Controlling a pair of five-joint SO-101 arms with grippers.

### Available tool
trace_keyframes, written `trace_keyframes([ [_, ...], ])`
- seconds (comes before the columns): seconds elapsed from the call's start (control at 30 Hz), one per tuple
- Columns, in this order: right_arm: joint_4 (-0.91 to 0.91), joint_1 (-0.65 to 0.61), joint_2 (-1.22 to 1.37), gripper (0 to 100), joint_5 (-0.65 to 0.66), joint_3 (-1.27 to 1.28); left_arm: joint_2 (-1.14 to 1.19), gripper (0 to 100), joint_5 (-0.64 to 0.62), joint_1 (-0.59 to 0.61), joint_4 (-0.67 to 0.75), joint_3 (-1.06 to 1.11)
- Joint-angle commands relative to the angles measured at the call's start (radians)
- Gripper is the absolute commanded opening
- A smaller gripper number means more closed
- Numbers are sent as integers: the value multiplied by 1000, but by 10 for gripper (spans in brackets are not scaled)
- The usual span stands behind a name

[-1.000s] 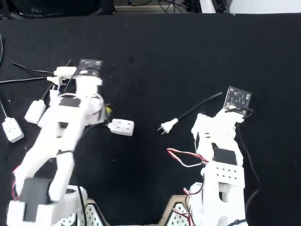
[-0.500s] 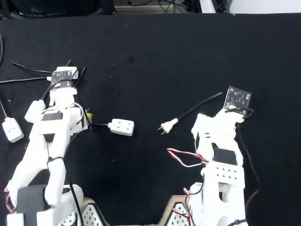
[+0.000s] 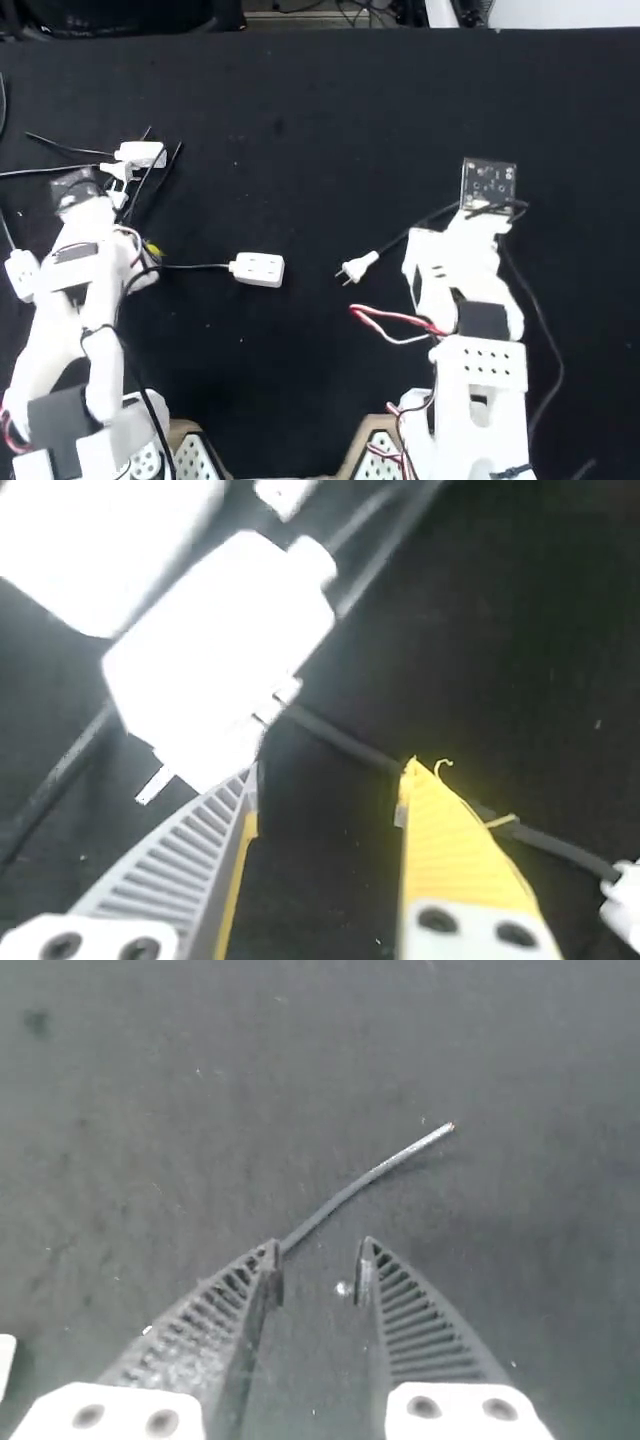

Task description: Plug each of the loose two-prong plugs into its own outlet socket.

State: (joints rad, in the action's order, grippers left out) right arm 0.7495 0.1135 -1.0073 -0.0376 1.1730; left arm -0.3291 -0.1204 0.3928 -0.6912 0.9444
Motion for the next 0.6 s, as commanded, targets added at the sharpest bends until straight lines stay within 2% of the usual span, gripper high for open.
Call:
trace_keyframes([
  [0.0,23,-37,130,123,15,-124,-103,223,-20,12,6,21],
  [0.2,21,-175,426,123,23,-269,-157,223,-21,10,129,119],
  [0.27,25,-178,499,122,94,-323,-158,223,-21,10,132,124],
  [0.33,26,-181,542,122,239,-380,-155,223,-21,8,132,124],
  [0.47,32,-181,604,121,626,-463,-155,223,-20,-12,130,124],
  [0.57,38,-198,633,123,841,-460,-155,223,-17,-21,130,125],
])
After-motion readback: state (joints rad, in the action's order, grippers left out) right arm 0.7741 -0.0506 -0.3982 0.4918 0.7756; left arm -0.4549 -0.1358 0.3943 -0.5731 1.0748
